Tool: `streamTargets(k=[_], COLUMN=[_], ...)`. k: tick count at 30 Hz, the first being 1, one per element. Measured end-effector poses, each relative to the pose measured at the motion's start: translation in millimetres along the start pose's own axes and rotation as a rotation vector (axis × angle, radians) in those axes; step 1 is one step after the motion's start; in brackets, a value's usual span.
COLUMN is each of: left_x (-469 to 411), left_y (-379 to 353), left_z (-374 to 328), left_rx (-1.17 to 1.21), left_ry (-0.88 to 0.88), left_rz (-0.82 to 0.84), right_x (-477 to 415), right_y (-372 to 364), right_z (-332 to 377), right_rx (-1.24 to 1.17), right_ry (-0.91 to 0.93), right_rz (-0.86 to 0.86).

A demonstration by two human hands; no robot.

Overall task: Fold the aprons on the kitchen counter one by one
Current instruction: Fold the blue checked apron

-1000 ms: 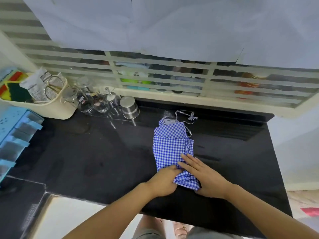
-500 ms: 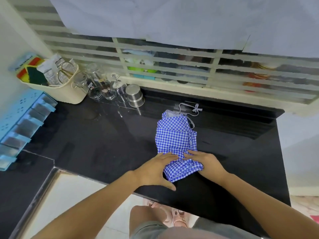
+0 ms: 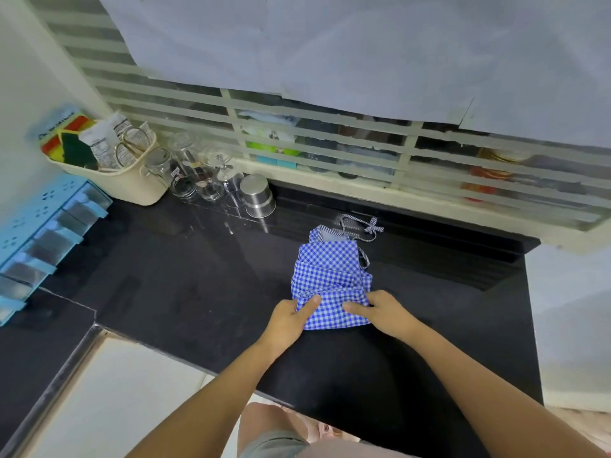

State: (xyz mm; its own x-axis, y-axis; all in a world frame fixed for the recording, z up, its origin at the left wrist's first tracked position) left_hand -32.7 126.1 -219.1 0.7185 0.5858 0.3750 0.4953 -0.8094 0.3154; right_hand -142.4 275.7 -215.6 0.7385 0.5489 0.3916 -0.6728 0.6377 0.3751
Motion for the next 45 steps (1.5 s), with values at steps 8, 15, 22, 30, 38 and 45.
streamTargets(k=[8, 15, 22, 30, 38, 45], left_x=[-32.5, -50.3, -58.0, -60.2, -23.6, -70.0], left_y=[-0.3, -11.4, -11.6, -16.4, -4.5, 2.8], left_z=[-8.5, -18.2, -26.1, -51.8, -61.4, -42.4], left_rx=[-0.226, -0.494, -0.557, -0.844, -0.551, 0.026], left_ry=[-0.116, -0.066, 0.003, -0.086, -0.592, -0.072], left_rz=[-0.218, -0.184, -0.116, 0.022, 0.164, 0.007], right_x=[-7.1, -8.4, 9.5, -11.3, -41.3, -56.8], right_y=[4.3, 11.6, -14.7, 0.4, 23.5, 35.3], right_z=[-1.4, 10.1, 18.5, 6.4, 21.7, 8.4], right_rx=[0.029, 0.284, 0.828, 0.761, 0.434, -0.149], right_ry=[-0.038, 0.042, 0.759, 0.688, 0.384, 0.030], right_rz=[-0.202, -0.315, 0.037, 0.042, 0.015, -0.124])
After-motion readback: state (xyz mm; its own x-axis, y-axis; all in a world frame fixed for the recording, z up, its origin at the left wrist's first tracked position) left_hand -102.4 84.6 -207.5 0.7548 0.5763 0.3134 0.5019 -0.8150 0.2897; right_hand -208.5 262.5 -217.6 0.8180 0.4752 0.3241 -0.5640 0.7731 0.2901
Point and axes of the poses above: each hand's wrist, its own x-axis away from the middle knuckle, its own y-axis out of the back of the hand, z = x × y, the point moved 7 cm from there along -x, towards the middle knuckle, and after that the axes turned 15 degrees about -z, right-handed, at the moved point
